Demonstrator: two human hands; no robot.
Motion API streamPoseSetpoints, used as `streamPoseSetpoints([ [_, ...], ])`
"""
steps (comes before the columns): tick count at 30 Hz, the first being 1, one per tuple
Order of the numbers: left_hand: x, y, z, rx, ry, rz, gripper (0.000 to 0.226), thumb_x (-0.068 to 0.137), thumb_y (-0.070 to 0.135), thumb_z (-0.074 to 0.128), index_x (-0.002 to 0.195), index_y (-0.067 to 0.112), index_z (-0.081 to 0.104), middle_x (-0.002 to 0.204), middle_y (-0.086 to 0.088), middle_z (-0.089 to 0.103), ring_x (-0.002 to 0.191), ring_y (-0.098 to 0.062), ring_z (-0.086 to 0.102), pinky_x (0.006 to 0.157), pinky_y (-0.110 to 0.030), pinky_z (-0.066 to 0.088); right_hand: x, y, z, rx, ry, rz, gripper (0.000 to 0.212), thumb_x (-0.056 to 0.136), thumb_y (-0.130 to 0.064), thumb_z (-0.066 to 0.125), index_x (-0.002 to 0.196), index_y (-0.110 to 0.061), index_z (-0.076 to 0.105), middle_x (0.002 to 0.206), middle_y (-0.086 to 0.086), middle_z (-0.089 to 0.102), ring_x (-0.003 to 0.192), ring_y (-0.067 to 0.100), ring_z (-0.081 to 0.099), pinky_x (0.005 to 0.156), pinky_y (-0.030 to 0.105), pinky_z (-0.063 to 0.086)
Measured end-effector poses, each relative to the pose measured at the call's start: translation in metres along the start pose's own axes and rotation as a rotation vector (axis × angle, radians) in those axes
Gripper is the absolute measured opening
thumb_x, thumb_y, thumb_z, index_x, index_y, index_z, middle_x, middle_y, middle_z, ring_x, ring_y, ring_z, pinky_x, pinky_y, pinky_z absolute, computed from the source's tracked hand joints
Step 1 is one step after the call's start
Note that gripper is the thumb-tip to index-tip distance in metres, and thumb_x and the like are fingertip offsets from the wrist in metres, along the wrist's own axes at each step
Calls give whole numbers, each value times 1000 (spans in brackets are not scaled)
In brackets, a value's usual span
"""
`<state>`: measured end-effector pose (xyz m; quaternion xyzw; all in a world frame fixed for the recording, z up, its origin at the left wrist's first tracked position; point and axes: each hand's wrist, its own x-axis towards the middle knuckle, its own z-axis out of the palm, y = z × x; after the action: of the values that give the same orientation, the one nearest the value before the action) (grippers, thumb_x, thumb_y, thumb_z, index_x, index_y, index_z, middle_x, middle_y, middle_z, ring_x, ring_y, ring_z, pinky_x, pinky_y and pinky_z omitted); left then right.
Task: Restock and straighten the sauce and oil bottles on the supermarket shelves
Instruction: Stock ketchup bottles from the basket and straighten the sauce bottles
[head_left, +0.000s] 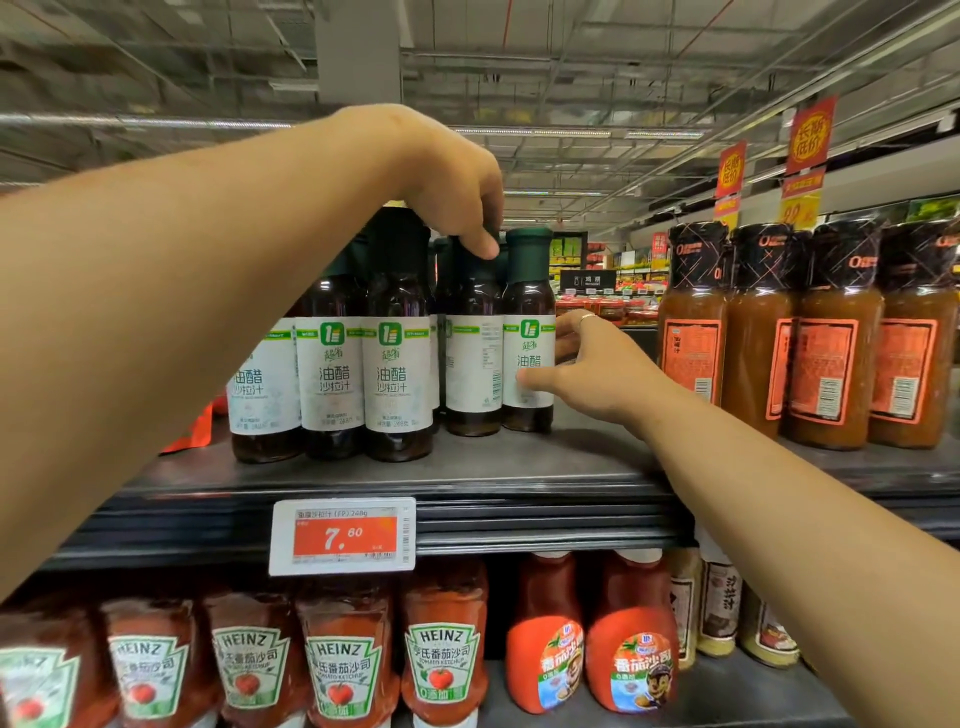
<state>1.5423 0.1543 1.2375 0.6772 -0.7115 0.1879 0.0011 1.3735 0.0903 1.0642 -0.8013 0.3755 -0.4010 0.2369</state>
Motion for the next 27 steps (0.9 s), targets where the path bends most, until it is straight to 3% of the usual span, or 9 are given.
streamPoseSetpoints([
  [6, 1, 0, 5, 104, 58, -6, 58, 93, 68, 52, 132, 26, 64, 107, 8, 59, 100, -20, 53, 88, -40, 42, -9, -11, 5, -44, 166, -86, 63, 73, -38, 88, 120, -29, 46, 95, -18, 63, 86, 0, 64, 75, 21, 51],
  [10, 3, 0, 14, 198, 147, -39, 70, 89, 78, 44, 115, 19, 71, 92, 2, 59, 96, -26, 53, 82, -40, 44, -14, -20, 13, -116, 338, -202, 74, 69, -42, 87, 129, -26, 47, 118, -4, 49, 106, 14, 57, 91, 27, 49],
  [14, 0, -2, 11, 177, 134, -79, 71, 87, 81, 44, 112, 20, 71, 89, 3, 60, 97, -27, 56, 87, -43, 48, -17, -25, 18, -204, 336, -236, 82, 68, -45, 86, 136, -27, 42, 122, -2, 39, 115, 17, 49, 96, 29, 45],
  [17, -9, -5, 3, 37, 27, -79, 60, 86, 71, 60, 130, 30, 63, 105, 9, 61, 100, -20, 57, 92, -42, 47, -15, -22, 17, -110, 311, -159, 80, 73, -39, 85, 135, -27, 36, 118, -4, 50, 104, 14, 57, 91, 31, 49],
  [19, -11, -8, 0, 3, -16, -61, 56, 88, 57, 69, 137, 31, 58, 110, 9, 65, 97, -18, 63, 92, -42, 52, -12, -18, 15, -40, 235, -74, 76, 78, -36, 83, 135, -26, 34, 101, -11, 63, 89, 6, 63, 76, 27, 51],
  [22, -9, -9, 3, 80, -18, -35, 59, 92, 60, 61, 145, 34, 50, 131, 3, 62, 110, -24, 61, 99, -44, 48, -8, -14, 15, -9, 154, -17, 68, 81, -36, 82, 127, -30, 34, 93, -16, 65, 85, -3, 61, 62, 16, 42],
  [24, -7, -8, 4, 127, -40, -31, 65, 94, 65, 53, 151, 36, 40, 147, 0, 51, 129, -29, 51, 100, -44, 40, -6, -11, 16, -1, 135, -2, 68, 80, -34, 84, 126, -32, 33, 98, -12, 69, 89, 4, 66, 66, 20, 45],
  [27, -4, -5, 3, 159, -36, -18, 66, 94, 66, 49, 151, 34, 41, 147, -2, 51, 129, -28, 50, 98, -43, 39, -4, -9, 16, -1, 90, 21, 80, 79, -32, 85, 138, -28, 31, 109, -4, 71, 99, 15, 69, 81, 31, 51],
])
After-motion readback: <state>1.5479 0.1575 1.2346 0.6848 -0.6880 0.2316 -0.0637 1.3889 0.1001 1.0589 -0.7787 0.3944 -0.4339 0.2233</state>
